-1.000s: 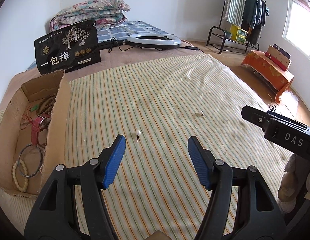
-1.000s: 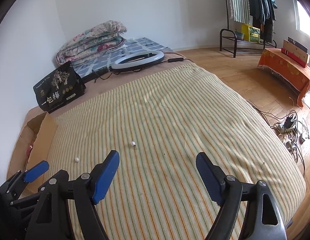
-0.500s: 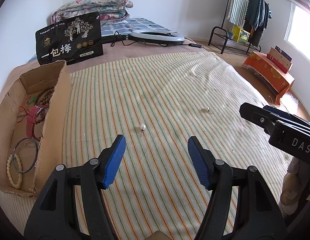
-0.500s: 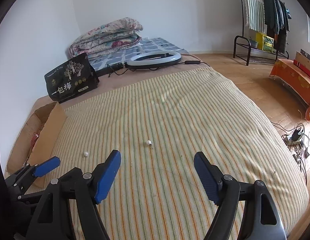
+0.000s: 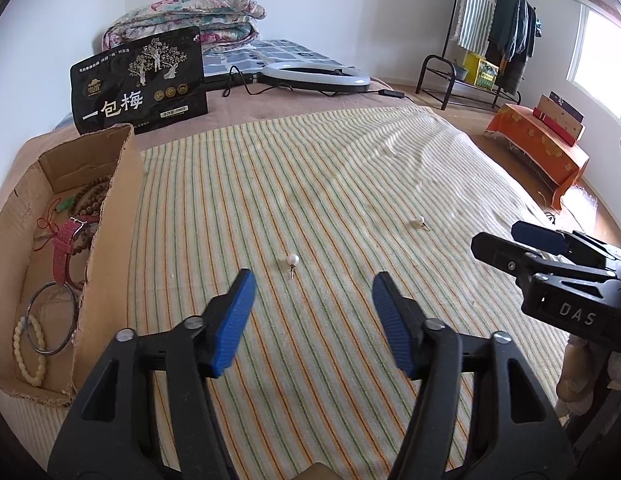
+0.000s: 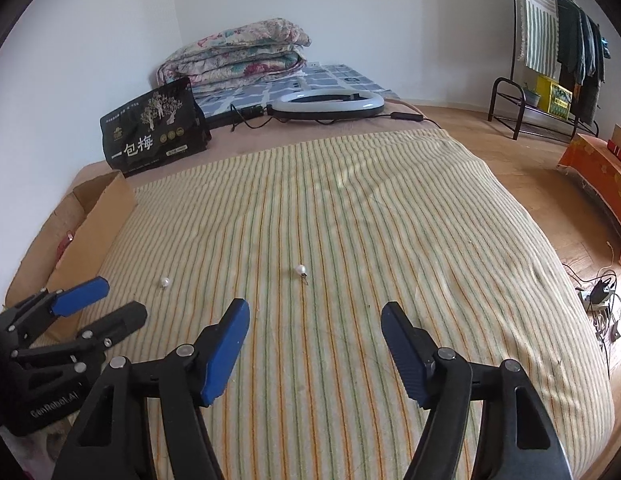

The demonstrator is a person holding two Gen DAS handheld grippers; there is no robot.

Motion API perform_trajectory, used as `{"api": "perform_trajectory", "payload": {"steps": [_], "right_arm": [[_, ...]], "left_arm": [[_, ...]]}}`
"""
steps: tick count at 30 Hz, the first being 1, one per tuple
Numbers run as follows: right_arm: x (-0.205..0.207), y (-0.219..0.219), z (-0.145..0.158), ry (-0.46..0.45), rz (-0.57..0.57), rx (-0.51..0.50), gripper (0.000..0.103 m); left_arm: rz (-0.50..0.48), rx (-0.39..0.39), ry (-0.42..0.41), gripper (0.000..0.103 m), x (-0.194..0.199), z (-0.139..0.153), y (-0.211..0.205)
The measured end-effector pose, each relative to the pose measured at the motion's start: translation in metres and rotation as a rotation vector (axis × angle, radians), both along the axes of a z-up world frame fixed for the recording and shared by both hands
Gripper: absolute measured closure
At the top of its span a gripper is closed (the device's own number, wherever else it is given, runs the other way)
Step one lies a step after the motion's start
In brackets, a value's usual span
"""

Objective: Organize jewelry
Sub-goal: 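Move both open tools over the two pearl earrings on the blanket, then close the left tool on one pearl earring while the right tool grasps the other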

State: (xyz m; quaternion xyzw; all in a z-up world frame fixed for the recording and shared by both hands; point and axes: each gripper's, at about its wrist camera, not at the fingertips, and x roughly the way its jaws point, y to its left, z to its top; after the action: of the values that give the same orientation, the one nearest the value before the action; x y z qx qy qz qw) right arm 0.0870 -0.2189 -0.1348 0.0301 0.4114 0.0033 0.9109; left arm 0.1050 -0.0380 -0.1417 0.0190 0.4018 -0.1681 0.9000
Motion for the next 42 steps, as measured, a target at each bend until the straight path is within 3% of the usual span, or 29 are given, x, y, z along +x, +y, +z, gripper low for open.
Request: {"api": "perform_trajectory", "payload": {"steps": [6,9,15,22,30,36,42], "right_arm": [[0.0,-0.005,-0.013,0.02,0.083,0.016,0.044],[0.0,-0.009,-0.014,0.009,0.114,0.032,0.048],[0.008,-0.022,-0.017,0.005,0.095,0.11,0.057],[0.027,-0.023,-0.022,0.022,0.12,0.147,0.059],[0.051,-0.012,-0.029,0.05,0.155,0.067,0.064],[0.062,-0.009,-0.032,0.057,0.169,0.069,0.066],[0.07,-0.01,-0.039,0.07,0.171,0.092,0.069]], "left_arm": [[-0.007,0.017,0.017,0.045,0.006,-0.008,0.002],[0.008,0.014,0.038,0.056,0.015,-0.012,0.003],[0.009,0.01,0.043,0.058,0.032,-0.017,-0.005],[0.003,-0.008,0.061,0.062,0.042,-0.026,-0.008],[-0.001,0.007,0.072,0.067,0.049,-0.033,-0.01],[0.009,0.02,0.075,0.068,0.055,-0.038,-0.011],[0.013,0.033,0.077,0.074,0.056,-0.041,-0.011]]}}
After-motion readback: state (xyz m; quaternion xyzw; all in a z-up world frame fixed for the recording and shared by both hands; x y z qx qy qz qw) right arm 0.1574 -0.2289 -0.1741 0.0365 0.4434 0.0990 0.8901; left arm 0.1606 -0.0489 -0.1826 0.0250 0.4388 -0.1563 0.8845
